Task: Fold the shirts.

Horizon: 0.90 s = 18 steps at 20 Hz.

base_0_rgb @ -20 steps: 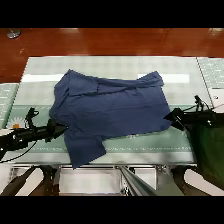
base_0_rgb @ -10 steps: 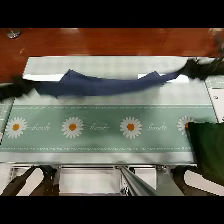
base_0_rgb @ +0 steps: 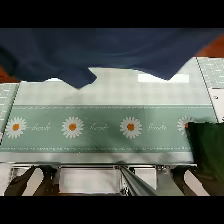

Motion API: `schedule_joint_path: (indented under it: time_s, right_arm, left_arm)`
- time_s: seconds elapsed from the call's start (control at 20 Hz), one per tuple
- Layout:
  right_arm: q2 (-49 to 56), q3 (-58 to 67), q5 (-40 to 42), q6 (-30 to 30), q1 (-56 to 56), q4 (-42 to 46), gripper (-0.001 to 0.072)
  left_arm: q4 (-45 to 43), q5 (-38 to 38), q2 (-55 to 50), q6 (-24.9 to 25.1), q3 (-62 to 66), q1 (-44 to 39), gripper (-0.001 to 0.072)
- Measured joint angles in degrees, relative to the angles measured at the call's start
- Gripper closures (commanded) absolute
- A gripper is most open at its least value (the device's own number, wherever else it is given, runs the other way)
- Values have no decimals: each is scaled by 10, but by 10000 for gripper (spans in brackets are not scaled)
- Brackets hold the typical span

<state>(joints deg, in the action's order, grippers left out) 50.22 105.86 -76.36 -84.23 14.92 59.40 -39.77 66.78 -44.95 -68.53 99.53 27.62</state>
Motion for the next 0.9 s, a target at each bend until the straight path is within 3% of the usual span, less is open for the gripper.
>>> schedule_joint_path:
  time_s: [0.25,0.5,0.7,0.9]
  right_arm:
    - [-116,10,-44,-19,0,24,682]
    - [-155,-9,-89,-33,0,51,682]
    - [-160,-105,-95,-37,0,53,683]
    - [-131,-269,-30,-11,0,30,682]
  left_arm:
    - [-200,23,106,-53,39,-59,683]
    - [-346,64,153,-106,14,-151,683]
    - [-387,65,153,-128,-99,-173,684]
    - [-381,-4,107,-135,-248,-179,683]
